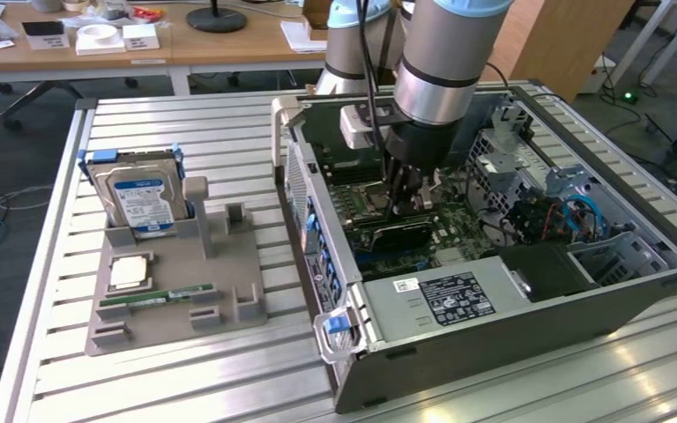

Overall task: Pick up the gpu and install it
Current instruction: 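Press down on the gpu until it lock into place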

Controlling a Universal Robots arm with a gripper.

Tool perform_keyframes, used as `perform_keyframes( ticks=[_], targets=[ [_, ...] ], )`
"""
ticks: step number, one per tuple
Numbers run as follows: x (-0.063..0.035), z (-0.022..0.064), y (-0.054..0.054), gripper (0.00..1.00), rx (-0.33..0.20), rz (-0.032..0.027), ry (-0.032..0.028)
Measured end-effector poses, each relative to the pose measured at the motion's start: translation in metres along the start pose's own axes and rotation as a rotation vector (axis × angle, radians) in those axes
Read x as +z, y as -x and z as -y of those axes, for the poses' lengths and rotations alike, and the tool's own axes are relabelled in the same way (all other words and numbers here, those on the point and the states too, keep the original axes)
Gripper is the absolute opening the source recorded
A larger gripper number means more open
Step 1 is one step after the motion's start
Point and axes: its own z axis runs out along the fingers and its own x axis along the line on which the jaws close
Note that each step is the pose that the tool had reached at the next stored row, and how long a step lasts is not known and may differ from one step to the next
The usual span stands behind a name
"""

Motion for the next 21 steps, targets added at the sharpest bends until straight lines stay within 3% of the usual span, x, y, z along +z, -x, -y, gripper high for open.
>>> perform_keyframes(
  ticks=[21],
  targets=[
    [0.0036, -0.0027, 0.0012, 0.11, 0.000, -0.0006, -0.0001]
  ],
)
